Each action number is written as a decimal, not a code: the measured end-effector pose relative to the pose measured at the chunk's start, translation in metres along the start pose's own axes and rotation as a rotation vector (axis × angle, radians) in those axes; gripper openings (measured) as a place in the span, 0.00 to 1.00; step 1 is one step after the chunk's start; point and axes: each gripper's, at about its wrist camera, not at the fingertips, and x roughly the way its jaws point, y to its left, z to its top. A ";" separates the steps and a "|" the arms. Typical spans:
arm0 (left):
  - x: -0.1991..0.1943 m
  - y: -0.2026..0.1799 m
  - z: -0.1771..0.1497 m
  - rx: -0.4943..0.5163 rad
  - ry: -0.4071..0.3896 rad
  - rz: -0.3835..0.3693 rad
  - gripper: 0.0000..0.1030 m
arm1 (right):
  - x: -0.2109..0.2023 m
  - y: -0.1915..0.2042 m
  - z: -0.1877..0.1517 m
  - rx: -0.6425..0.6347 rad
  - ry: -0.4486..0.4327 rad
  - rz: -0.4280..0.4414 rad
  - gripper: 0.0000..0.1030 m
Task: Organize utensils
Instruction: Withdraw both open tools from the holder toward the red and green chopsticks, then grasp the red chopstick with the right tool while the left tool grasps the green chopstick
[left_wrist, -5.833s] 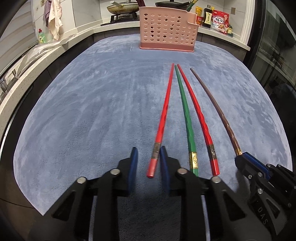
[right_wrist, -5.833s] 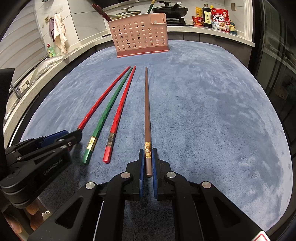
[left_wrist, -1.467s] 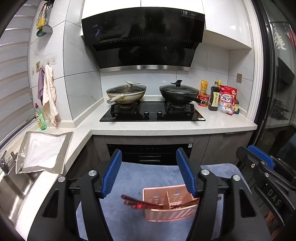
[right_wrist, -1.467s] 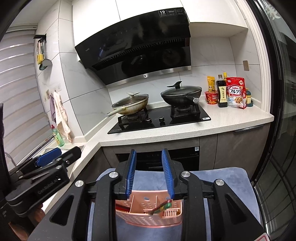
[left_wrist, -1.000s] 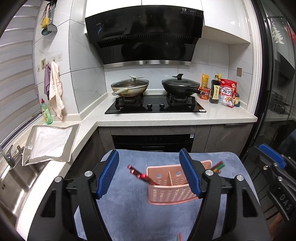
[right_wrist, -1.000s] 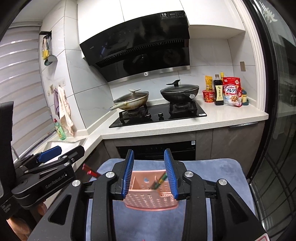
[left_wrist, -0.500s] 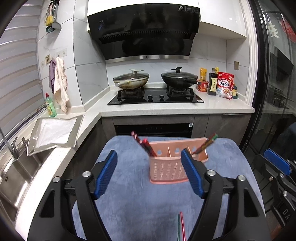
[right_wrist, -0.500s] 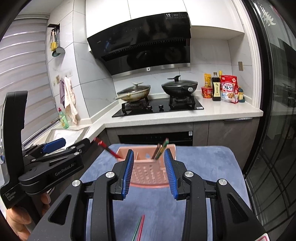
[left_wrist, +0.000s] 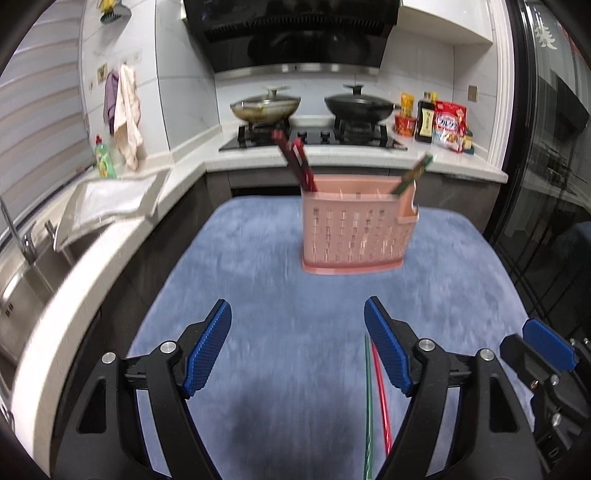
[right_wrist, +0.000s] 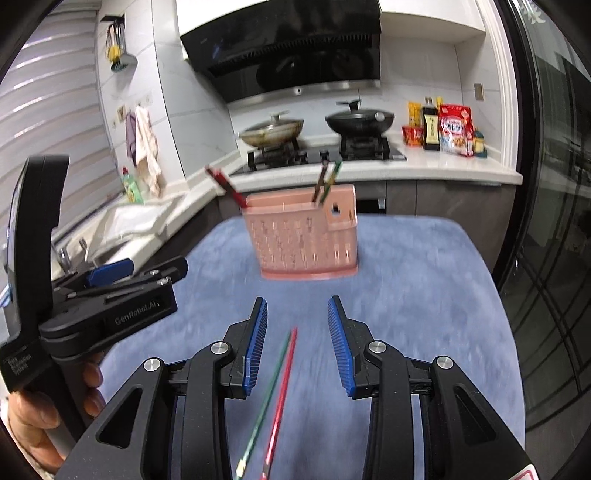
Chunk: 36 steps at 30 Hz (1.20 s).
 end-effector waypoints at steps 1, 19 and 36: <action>0.001 0.000 -0.005 -0.001 0.009 -0.001 0.69 | 0.001 0.000 -0.006 0.003 0.011 0.002 0.33; 0.011 0.009 -0.102 -0.030 0.156 0.004 0.69 | 0.021 0.016 -0.112 -0.018 0.176 -0.012 0.33; 0.017 0.012 -0.142 -0.039 0.229 0.026 0.69 | 0.040 0.033 -0.146 -0.084 0.262 0.005 0.25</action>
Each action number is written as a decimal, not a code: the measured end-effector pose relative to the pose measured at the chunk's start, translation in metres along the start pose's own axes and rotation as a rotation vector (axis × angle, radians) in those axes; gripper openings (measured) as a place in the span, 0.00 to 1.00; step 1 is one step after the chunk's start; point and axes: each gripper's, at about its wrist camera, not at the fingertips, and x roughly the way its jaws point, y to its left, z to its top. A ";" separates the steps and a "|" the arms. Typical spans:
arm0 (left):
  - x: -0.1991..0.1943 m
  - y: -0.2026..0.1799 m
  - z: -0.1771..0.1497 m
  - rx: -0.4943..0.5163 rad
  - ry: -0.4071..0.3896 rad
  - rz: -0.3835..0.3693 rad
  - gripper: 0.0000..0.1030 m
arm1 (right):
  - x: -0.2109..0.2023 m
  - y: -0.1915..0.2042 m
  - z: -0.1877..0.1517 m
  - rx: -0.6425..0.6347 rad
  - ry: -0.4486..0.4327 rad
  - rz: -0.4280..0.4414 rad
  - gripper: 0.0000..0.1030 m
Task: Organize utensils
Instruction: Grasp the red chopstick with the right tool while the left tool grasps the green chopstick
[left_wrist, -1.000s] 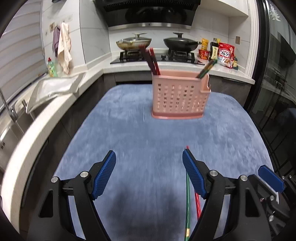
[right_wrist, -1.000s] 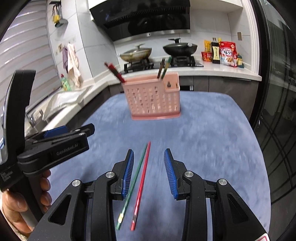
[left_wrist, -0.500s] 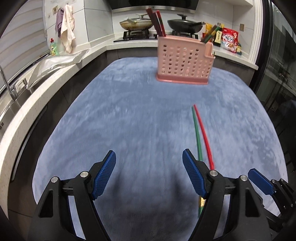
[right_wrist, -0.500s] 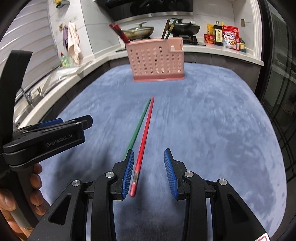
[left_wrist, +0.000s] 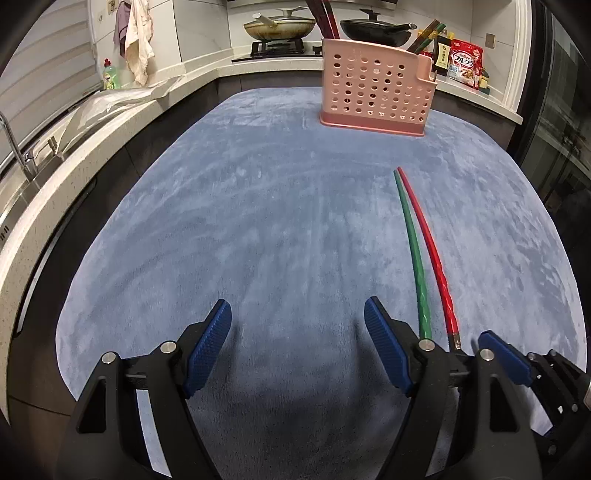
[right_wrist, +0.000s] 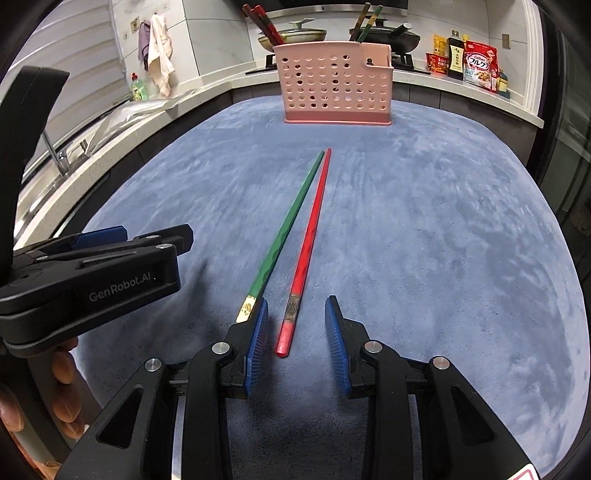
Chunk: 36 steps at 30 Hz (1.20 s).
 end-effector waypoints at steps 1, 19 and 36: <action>0.000 0.000 0.000 0.000 0.002 0.000 0.69 | 0.002 0.001 -0.001 -0.002 0.004 -0.001 0.24; 0.002 -0.022 -0.016 0.052 0.036 -0.036 0.70 | -0.003 -0.034 -0.011 0.103 -0.009 -0.075 0.07; 0.007 -0.056 -0.030 0.126 0.058 -0.066 0.74 | -0.012 -0.057 -0.018 0.178 -0.019 -0.076 0.07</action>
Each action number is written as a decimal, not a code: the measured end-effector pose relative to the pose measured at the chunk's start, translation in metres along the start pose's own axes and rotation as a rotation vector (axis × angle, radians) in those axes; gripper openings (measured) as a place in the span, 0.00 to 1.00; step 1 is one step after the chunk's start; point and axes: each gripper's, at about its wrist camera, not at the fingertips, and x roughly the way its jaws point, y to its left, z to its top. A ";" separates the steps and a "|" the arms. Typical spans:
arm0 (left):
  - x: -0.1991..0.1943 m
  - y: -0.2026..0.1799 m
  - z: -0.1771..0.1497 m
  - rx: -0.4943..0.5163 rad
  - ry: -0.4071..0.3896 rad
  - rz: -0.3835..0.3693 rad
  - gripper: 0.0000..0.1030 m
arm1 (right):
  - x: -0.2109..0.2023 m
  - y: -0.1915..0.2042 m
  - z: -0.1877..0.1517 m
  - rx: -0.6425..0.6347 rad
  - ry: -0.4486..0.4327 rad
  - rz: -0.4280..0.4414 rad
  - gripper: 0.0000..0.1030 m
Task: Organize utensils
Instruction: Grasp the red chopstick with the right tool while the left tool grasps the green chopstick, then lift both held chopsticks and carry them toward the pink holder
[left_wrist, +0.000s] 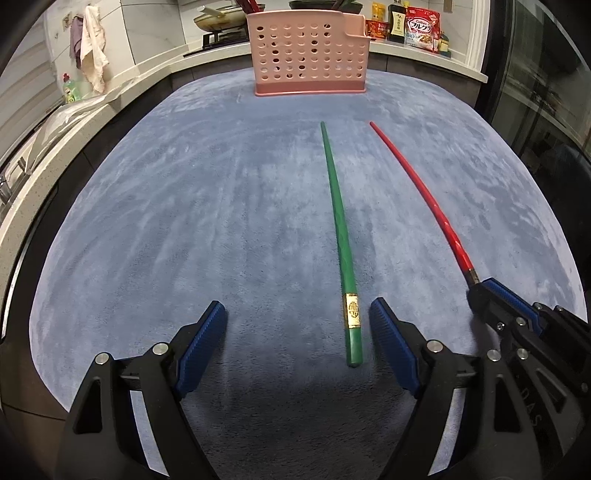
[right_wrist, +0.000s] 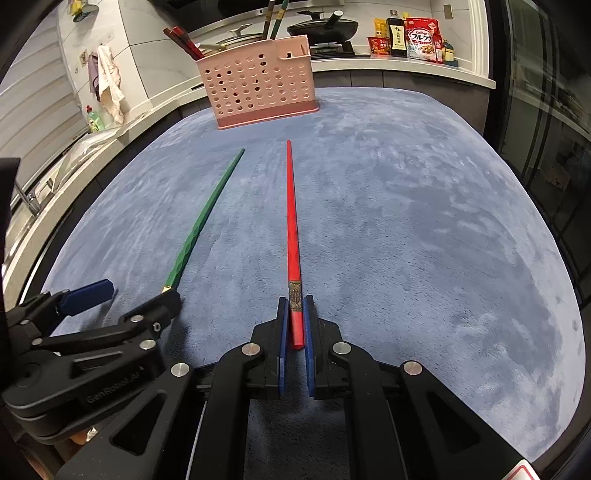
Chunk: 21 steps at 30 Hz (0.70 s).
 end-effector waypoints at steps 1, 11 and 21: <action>0.001 0.000 0.000 -0.002 0.002 0.000 0.73 | 0.000 0.000 0.000 0.000 0.000 0.001 0.07; 0.000 0.001 0.000 -0.005 -0.001 -0.014 0.44 | -0.002 0.001 -0.001 -0.012 0.002 0.008 0.07; -0.001 0.003 0.002 -0.002 0.007 -0.049 0.10 | -0.004 0.003 -0.002 -0.015 0.000 0.010 0.07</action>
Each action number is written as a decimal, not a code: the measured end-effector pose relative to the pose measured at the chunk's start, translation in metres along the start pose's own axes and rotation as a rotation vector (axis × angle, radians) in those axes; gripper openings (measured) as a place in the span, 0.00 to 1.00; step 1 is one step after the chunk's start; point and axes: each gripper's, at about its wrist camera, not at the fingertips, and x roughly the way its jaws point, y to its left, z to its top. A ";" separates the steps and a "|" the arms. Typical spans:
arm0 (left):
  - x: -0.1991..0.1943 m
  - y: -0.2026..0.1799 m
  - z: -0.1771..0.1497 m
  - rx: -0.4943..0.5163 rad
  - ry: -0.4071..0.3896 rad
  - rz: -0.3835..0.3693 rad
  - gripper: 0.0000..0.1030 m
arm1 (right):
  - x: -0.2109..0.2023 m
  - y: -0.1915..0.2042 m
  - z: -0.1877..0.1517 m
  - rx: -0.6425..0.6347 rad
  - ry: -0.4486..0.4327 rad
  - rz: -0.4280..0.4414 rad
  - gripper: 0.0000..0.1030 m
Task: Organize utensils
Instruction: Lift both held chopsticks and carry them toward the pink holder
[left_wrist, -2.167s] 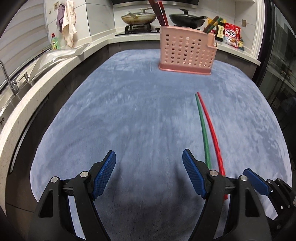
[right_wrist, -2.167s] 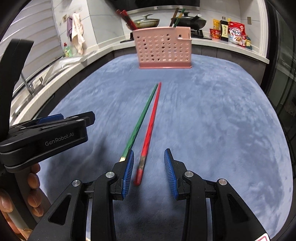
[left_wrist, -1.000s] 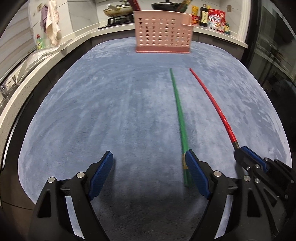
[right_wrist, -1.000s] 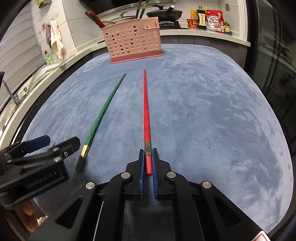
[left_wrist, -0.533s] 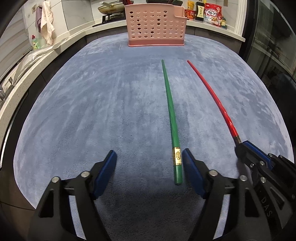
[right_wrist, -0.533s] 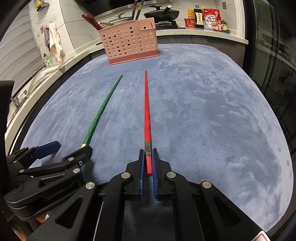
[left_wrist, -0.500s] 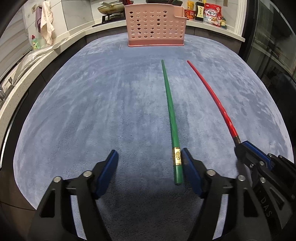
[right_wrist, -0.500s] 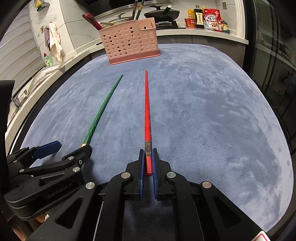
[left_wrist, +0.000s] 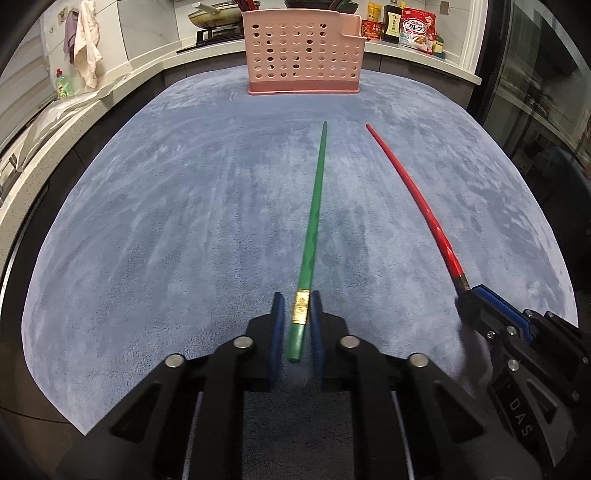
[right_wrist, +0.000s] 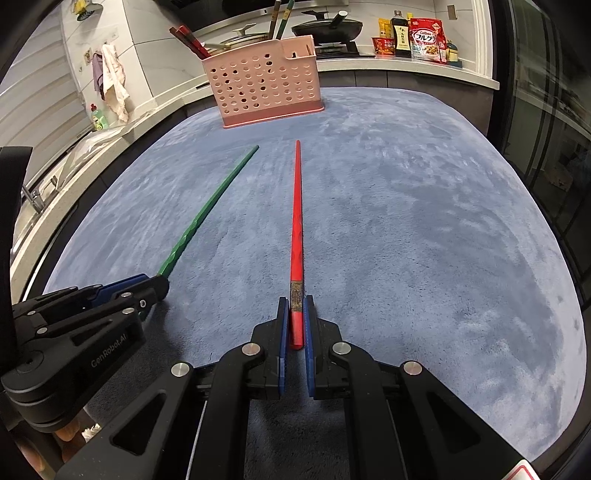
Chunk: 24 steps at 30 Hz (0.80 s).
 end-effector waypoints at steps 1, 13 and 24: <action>0.000 0.000 0.000 0.001 0.000 -0.001 0.09 | -0.001 0.000 0.000 0.000 -0.001 0.001 0.07; -0.007 0.003 0.002 -0.018 0.008 -0.013 0.08 | -0.011 -0.001 0.004 -0.001 -0.031 0.009 0.07; -0.040 0.012 0.023 -0.032 -0.064 -0.015 0.08 | -0.046 -0.007 0.035 0.017 -0.137 0.032 0.07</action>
